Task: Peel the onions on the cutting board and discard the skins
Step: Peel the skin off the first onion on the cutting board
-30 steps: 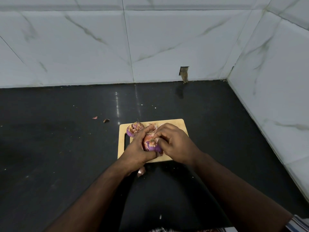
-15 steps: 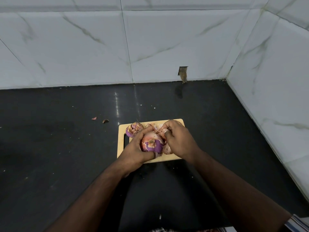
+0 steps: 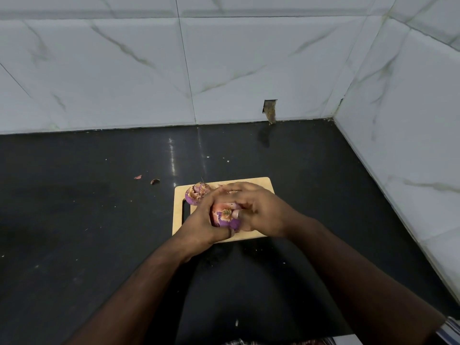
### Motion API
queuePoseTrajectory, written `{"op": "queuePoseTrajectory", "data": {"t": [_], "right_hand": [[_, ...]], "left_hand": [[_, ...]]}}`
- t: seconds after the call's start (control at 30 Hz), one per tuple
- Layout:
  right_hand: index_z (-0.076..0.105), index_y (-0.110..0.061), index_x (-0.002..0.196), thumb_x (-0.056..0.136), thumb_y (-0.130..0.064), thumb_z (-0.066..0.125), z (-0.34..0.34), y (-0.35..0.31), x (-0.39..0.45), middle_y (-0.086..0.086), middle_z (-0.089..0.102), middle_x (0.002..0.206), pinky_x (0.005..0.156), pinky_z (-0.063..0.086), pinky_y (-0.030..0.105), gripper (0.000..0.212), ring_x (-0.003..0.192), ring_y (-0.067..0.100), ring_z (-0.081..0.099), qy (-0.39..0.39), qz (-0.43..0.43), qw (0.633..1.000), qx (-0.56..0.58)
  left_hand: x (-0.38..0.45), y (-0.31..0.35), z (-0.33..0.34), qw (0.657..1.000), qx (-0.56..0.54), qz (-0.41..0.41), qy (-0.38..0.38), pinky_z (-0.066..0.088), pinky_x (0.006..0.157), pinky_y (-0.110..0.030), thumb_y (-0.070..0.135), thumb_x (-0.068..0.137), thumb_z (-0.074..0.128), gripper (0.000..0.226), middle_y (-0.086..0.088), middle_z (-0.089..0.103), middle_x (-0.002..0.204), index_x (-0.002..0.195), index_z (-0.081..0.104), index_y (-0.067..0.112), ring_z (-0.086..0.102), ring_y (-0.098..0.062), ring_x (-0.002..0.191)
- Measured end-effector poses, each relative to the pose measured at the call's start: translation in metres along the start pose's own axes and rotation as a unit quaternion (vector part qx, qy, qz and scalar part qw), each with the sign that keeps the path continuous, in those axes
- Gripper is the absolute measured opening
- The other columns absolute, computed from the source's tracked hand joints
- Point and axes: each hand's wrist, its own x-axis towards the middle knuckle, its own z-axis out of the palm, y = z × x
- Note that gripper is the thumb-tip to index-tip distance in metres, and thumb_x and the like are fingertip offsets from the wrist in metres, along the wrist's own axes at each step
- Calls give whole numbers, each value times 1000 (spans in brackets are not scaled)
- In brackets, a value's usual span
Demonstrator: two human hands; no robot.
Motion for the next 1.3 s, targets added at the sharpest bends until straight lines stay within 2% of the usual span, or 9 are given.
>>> {"op": "queuePoseTrajectory", "data": {"t": [0.13,0.23,0.33,0.43,0.6,0.87,1.1,1.23,1.3], "right_hand": [[69,-26,125,92,-8,65,-1,0,-1,-12,55,126,98,41,12,37,119,-3,50,21,11,1000,-3],[74,-24,114,89,-11,70,2,-3,-3,-13,59,114,90,45,12,29,109,-2,55,80,16,997,16],[77,-19,106,87,-7,70,6,-3,-4,-7,61,109,85,50,21,24,102,7,59,96,14,995,6],[78,-16,100,85,-3,69,9,-3,-5,-7,62,103,80,50,20,21,96,6,60,112,5,994,-7],[76,-13,97,86,0,63,12,-3,-6,-5,66,98,78,49,17,21,92,7,62,130,1,991,-22],[67,-16,96,94,-12,59,12,0,-1,-7,63,98,79,49,23,9,91,7,60,190,100,977,-10],[72,-21,107,94,-13,58,-2,15,-5,-10,68,103,69,43,9,20,90,3,62,164,179,968,-59],[67,-26,127,95,-15,62,-12,7,-8,-12,61,128,87,34,2,34,113,-5,52,99,104,989,-31],[67,-30,126,94,-20,66,-12,-3,-9,-14,63,121,88,38,3,33,109,-9,54,89,64,993,36]], "left_hand": [[0,5,1,999,12,6,41,51,88,-13,13,68,90,98,10,54,136,148,37,33,64,-1,111],[-1,8,4,998,1,9,70,47,77,-4,10,73,90,84,17,56,123,139,42,31,62,16,96],[-2,8,3,998,14,10,69,46,78,-4,11,71,90,82,19,58,120,135,45,35,62,13,98],[-3,8,1,998,23,10,61,46,80,-3,9,71,90,81,18,58,121,136,48,32,61,12,105],[-1,3,-1,998,26,5,53,53,96,-19,15,68,93,87,12,58,132,140,49,34,62,-8,116],[-2,6,1,999,-27,6,32,57,93,-27,5,68,91,82,4,61,129,136,52,31,68,-11,110],[-2,3,-1,998,-48,8,29,57,98,-37,25,55,94,87,2,61,131,131,55,38,68,-16,114],[0,1,0,999,-45,0,31,57,97,-35,14,61,93,83,3,63,127,130,55,40,69,-16,110],[0,1,1,999,-43,0,29,57,94,-30,6,66,91,80,2,66,124,130,54,37,70,-15,108]]}}
